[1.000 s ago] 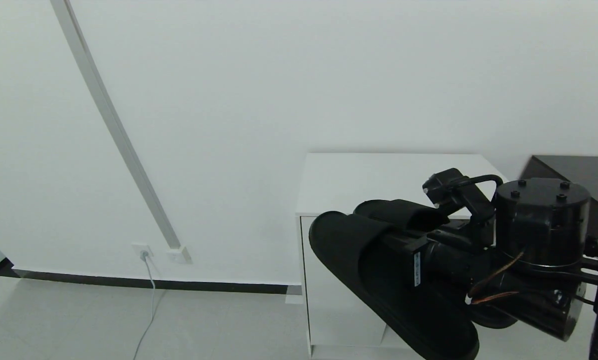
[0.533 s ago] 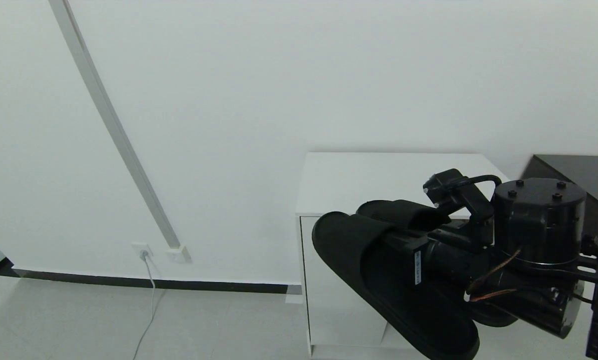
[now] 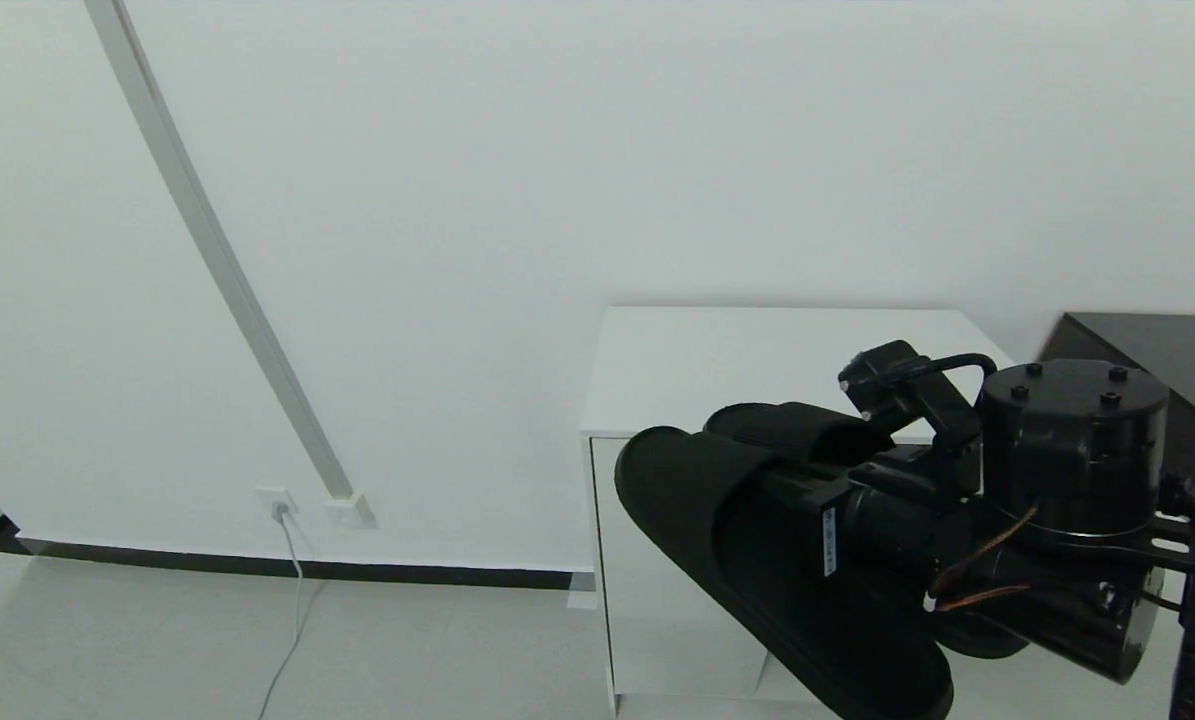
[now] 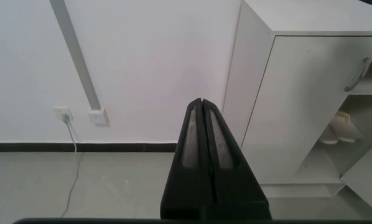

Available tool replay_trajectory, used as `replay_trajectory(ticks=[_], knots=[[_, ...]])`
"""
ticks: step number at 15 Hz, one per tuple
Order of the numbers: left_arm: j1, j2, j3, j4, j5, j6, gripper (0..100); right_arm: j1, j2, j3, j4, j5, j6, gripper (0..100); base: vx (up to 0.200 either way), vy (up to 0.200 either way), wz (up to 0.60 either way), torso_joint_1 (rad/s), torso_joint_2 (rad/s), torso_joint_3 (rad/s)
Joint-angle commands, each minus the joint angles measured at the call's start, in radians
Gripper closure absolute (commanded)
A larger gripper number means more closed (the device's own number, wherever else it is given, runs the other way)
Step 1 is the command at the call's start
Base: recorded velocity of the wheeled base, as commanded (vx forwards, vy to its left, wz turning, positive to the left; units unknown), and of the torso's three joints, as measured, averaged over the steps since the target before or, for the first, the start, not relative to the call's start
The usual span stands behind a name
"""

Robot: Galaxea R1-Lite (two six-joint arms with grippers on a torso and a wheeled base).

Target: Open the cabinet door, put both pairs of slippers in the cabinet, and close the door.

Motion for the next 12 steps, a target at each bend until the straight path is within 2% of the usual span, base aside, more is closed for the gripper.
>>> replay_trajectory(ticks=[1, 12], knots=[[0.0, 0.001, 0.0, -0.001, 0.0, 0.0, 100, 0.001, 0.004, 0.0, 0.0, 0.0, 0.0, 100, 0.0, -0.2, 0.0, 0.012, 0.01, -0.002], [0.0, 0.001, 0.0, -0.001, 0.0, 0.001, 100, 0.028, -0.036, 0.014, 0.0, -0.035, -0.003, 100, 0.0, -0.2, 0.0, 0.002, 0.0, 0.001]])
